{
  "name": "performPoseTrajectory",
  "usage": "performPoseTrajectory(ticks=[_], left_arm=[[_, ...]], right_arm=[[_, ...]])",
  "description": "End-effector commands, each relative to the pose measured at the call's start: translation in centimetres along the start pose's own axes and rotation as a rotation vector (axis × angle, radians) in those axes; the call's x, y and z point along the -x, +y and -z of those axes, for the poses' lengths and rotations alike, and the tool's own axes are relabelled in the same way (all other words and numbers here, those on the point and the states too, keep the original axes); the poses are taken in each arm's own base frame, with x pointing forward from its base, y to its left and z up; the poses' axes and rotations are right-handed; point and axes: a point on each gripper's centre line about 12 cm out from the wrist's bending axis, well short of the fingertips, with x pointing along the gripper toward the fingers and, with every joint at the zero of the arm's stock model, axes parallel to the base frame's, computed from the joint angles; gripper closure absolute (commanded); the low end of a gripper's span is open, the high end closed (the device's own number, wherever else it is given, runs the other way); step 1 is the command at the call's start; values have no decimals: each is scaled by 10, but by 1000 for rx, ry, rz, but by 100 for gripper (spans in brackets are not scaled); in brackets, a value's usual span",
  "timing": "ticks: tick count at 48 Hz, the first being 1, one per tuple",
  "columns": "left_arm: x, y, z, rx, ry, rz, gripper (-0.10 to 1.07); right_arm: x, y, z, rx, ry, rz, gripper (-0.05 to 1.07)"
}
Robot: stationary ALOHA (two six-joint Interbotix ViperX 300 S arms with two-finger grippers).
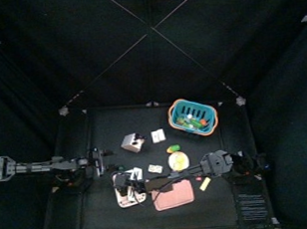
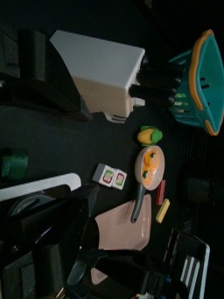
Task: Place pot lid on pot
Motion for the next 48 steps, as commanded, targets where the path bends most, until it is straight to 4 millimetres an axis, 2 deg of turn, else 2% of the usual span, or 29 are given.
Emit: performPoseTrajectory(ticks=[1, 14, 27, 42, 48], left_arm=[[-2, 0, -5, 1, -15, -3, 4], [-2, 0, -5, -1, -14, -3, 4], [-2, 0, -5, -2, -15, -3, 4], [-2, 0, -5, -1, -15, -3, 4], [-2, 0, -6, -2, -17, -3, 4]], right_arm=[[18, -3, -20, -20, -57, -18, 46], [17, -4, -20, -21, -57, -15, 33], [19, -3, -22, -12, -76, -17, 28], [21, -3, -24, -9, -85, -19, 14], [22, -3, -25, -7, -90, -14, 12]])
